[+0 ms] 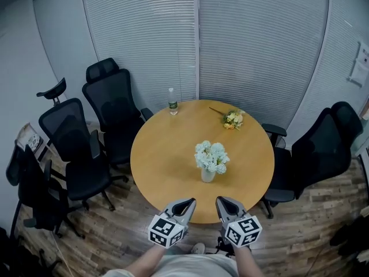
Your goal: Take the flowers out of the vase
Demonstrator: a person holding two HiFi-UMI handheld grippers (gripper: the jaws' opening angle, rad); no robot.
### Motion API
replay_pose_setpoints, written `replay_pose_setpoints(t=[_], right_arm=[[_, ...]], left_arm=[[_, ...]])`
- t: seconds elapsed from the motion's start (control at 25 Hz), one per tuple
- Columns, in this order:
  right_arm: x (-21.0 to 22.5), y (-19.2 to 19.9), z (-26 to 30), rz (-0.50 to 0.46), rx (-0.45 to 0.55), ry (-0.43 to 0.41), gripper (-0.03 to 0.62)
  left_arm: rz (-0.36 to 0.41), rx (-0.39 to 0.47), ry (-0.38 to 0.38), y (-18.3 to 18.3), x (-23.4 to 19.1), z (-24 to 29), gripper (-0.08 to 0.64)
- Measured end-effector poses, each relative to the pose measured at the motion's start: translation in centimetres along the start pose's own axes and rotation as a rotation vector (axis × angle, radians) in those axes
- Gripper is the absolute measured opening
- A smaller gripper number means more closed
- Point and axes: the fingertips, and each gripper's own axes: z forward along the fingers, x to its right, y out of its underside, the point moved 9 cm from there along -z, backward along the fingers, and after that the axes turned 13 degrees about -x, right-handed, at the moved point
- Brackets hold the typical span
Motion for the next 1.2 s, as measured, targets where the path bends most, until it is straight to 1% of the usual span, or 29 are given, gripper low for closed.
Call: replay_pose_setpoints(t=[0.28, 0.44, 0.56, 0.68, 0.92, 1.2], right_arm=[[0.5, -0.6, 2.0, 0.017, -0.009, 0.017, 0.008], [0.5, -0.7, 2.8, 0.039, -0.013, 0.042, 0.008], [0.4, -1.0, 3.5, 0.044, -0.015, 0.046, 0.008], [0.4, -1.4, 4.3, 0.043, -0.012, 0.064, 0.008], [1.0, -1.5, 5.3, 0.054, -0.019, 0.092, 0.008], [2.1, -2.0, 6.8, 0.059, -0.018, 0.112, 0.008]], left_arm=[[-0.006, -0.02, 0.014, -0.2, -2.1, 0.7, 0.011], [0.0, -0.028, 0.05, -0.5, -3.5, 1.4, 0.011], [0.01, -0.014, 0.074, -1.5, -4.6, 1.6, 0.011], [0.016, -0.006, 0.077, -2.1, -5.9, 2.0, 0.011], [0.015, -0.016, 0.073, -2.1, -7.6, 2.6, 0.011], [0.043, -0.049, 0.086, -2.3, -9.0, 4.6, 0.011]])
